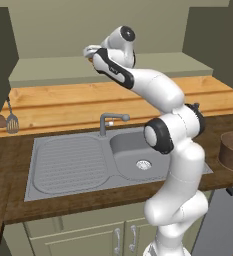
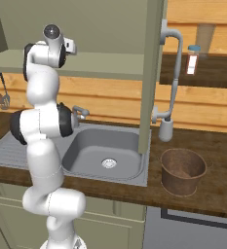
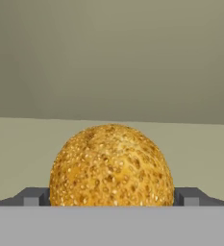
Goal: Open the cabinet, pick up the bread from the cabinet and place it in the basket. Then move the basket to the dining counter.
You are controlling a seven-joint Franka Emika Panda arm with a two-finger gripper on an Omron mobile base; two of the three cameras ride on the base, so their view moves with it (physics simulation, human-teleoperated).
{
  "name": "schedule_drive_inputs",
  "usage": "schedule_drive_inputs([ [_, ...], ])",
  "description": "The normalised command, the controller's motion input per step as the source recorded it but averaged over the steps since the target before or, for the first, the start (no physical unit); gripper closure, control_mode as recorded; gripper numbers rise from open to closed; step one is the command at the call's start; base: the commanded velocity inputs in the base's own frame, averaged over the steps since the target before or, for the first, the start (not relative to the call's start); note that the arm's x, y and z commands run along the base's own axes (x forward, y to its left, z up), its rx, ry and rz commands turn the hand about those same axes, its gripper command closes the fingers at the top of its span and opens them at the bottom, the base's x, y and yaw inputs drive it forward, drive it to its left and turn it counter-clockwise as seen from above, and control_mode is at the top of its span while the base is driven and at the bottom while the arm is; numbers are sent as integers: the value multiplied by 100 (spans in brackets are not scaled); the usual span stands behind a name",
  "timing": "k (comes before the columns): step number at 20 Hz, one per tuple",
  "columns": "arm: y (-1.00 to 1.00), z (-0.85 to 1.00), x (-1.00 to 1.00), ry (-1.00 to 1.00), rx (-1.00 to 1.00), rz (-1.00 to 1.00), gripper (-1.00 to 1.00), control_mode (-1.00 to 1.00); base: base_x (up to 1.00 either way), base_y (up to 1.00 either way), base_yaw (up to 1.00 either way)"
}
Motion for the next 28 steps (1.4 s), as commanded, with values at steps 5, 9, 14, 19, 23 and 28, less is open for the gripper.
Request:
schedule_drive_inputs([
  [5,20,-26,17,0,0,0,100,-100,0,0,0],
  [9,6,-23,1,-4,0,0,100,-100,0,0,0],
  [14,0,-7,-27,-18,0,0,100,-100,0,0,0],
  [19,0,-1,-75,-29,0,0,100,-100,0,0,0],
  [23,-15,7,-98,-16,0,0,100,-100,0,0,0],
  [28,-25,68,-100,-2,0,-1,100,-100,0,0,0],
])
